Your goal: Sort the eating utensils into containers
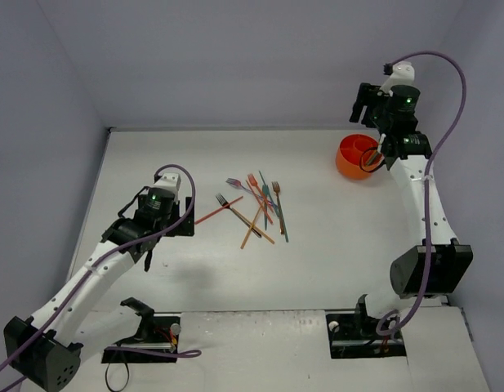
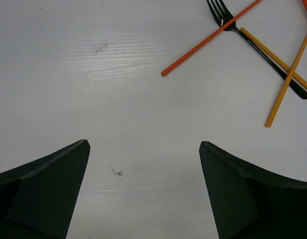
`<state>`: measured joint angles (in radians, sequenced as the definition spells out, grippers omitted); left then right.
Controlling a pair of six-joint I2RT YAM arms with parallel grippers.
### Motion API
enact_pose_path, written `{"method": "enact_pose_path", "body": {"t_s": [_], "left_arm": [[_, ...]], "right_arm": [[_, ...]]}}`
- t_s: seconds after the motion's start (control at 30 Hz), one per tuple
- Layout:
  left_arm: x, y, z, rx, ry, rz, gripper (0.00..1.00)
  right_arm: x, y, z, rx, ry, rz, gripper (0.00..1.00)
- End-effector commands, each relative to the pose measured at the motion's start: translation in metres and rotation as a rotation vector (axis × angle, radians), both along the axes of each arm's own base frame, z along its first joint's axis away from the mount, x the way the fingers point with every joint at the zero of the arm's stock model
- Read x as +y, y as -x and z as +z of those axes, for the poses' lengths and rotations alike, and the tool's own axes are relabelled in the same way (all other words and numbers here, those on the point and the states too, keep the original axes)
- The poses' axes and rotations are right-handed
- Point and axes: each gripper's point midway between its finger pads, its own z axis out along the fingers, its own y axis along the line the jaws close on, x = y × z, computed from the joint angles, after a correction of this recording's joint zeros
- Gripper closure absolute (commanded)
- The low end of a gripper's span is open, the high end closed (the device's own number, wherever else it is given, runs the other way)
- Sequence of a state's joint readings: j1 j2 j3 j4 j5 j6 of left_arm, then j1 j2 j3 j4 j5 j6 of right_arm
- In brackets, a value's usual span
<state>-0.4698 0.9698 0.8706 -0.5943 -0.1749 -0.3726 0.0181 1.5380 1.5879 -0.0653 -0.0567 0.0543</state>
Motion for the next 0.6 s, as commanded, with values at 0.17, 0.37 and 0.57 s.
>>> {"method": "enact_pose_path", "body": {"t_s": [0.17, 0.37, 0.57], "left_arm": [[-0.008, -0.014, 0.029, -0.045, 0.062, 0.03, 0.09], [-0.001, -0.003, 0.026, -0.034, 0.059, 0.045, 0.09], [0.009, 0.009, 0.02, -0.019, 0.041, 0.061, 0.09]], "right_arm": [[0.156, 0.048, -0.12, 0.287, -0.023, 0.359, 0.36], [0.189, 0.049, -0.191, 0.454, -0.052, 0.335, 0.4], [0.21, 0.048, -0.245, 0.567, -0.053, 0.301, 0.6]]}}
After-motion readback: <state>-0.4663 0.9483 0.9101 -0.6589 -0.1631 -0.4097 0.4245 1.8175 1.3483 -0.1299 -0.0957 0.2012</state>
